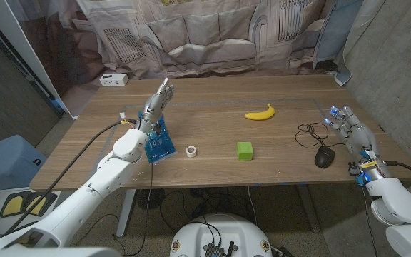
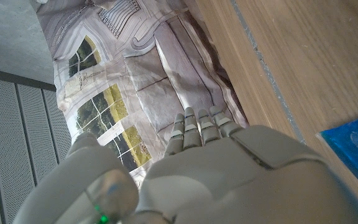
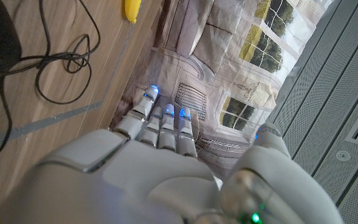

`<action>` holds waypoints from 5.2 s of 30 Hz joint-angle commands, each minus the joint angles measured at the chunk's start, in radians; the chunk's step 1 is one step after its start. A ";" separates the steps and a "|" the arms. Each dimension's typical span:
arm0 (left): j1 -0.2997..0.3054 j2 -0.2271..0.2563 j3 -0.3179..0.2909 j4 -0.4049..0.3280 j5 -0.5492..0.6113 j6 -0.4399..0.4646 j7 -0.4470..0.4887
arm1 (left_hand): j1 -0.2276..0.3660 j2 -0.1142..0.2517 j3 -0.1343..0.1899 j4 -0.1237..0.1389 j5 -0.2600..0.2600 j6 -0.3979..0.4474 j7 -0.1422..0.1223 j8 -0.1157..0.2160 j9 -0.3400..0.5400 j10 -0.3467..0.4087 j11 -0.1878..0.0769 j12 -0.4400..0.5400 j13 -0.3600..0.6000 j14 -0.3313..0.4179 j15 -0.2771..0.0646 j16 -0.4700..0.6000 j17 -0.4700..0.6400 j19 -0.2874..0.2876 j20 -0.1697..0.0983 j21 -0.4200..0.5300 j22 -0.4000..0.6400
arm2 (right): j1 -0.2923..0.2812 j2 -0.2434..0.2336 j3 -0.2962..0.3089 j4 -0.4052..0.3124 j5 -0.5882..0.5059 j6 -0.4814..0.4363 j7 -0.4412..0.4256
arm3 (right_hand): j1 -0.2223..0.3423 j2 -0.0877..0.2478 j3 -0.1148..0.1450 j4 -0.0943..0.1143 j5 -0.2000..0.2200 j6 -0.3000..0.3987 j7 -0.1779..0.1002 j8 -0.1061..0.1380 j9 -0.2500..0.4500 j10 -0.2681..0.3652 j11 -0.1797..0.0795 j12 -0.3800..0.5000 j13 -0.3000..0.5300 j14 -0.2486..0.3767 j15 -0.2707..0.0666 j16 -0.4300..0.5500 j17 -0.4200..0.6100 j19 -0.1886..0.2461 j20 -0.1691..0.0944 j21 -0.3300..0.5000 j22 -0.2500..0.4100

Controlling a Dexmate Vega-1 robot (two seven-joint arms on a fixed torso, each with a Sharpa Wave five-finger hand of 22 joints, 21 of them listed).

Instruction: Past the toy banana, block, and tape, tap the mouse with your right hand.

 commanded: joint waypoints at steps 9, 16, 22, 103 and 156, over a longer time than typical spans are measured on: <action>0.002 -0.003 0.004 -0.023 0.006 0.004 0.008 | 0.013 -0.002 0.001 -0.004 0.001 0.012 -0.002 0.003 0.004 0.017 -0.001 0.006 -0.001 0.011 -0.002 0.002 0.006 0.006 0.002 -0.008 0.001 | -0.105 0.075 0.087 -0.033 -0.046 0.047 0.004 | 0.001 0.006 -0.002 -0.006 0.007 0.031 -0.005 0.009 0.003 0.034 -0.004 0.008 0.002 0.022 -0.004 0.007 0.000 0.023 0.000 -0.003 0.005; 0.002 -0.006 0.010 -0.020 0.005 0.007 0.005 | 0.013 -0.001 0.000 -0.005 0.001 0.014 -0.003 0.003 0.004 0.022 0.002 0.006 -0.001 0.013 -0.002 0.002 0.006 0.007 0.003 -0.011 0.001 | -0.121 0.086 0.104 -0.034 -0.088 0.033 -0.001 | 0.000 0.012 -0.001 -0.005 0.008 0.032 -0.009 0.008 0.003 0.036 -0.011 0.006 0.002 0.024 -0.005 0.007 0.000 0.029 -0.001 -0.005 0.005; -0.001 -0.004 0.013 -0.024 0.011 0.011 0.005 | 0.014 -0.001 0.000 -0.005 0.001 0.015 -0.003 0.003 0.004 0.021 0.000 0.006 -0.001 0.014 -0.002 0.002 0.006 0.008 0.003 -0.013 0.001 | -0.123 0.110 0.119 -0.047 -0.206 0.017 -0.064 | 0.000 0.011 -0.002 -0.006 0.008 0.034 -0.012 0.007 0.003 0.038 -0.017 0.006 0.002 0.023 -0.006 0.006 0.000 0.029 -0.001 -0.007 0.005; -0.018 -0.019 0.032 0.005 0.014 -0.001 -0.015 | 0.014 0.008 -0.005 -0.011 -0.001 0.037 -0.010 0.001 0.004 0.031 -0.001 0.002 -0.002 0.020 0.000 -0.004 0.006 0.013 0.009 -0.042 0.003 | -0.202 0.067 0.130 -0.354 -1.075 -0.656 -0.308 | -0.011 0.019 -0.018 -0.016 0.018 -0.011 -0.087 -0.011 0.003 -0.051 -0.112 -0.040 0.001 -0.097 -0.021 -0.046 -0.004 -0.108 -0.006 -0.071 0.007; -0.031 -0.026 0.041 0.016 0.024 0.023 0.002 | 0.023 0.023 -0.001 -0.018 -0.003 0.053 -0.008 0.002 0.005 0.041 0.000 0.002 -0.002 0.034 0.000 -0.002 0.006 0.023 0.003 -0.056 0.003 | -0.163 -0.103 0.038 -0.434 -0.983 -1.013 -0.135 | -0.092 0.071 -0.025 0.000 -0.002 0.145 -0.191 -0.010 0.003 -0.509 -0.108 -0.043 0.005 -0.568 0.000 -0.047 0.006 -0.752 0.144 -0.068 0.017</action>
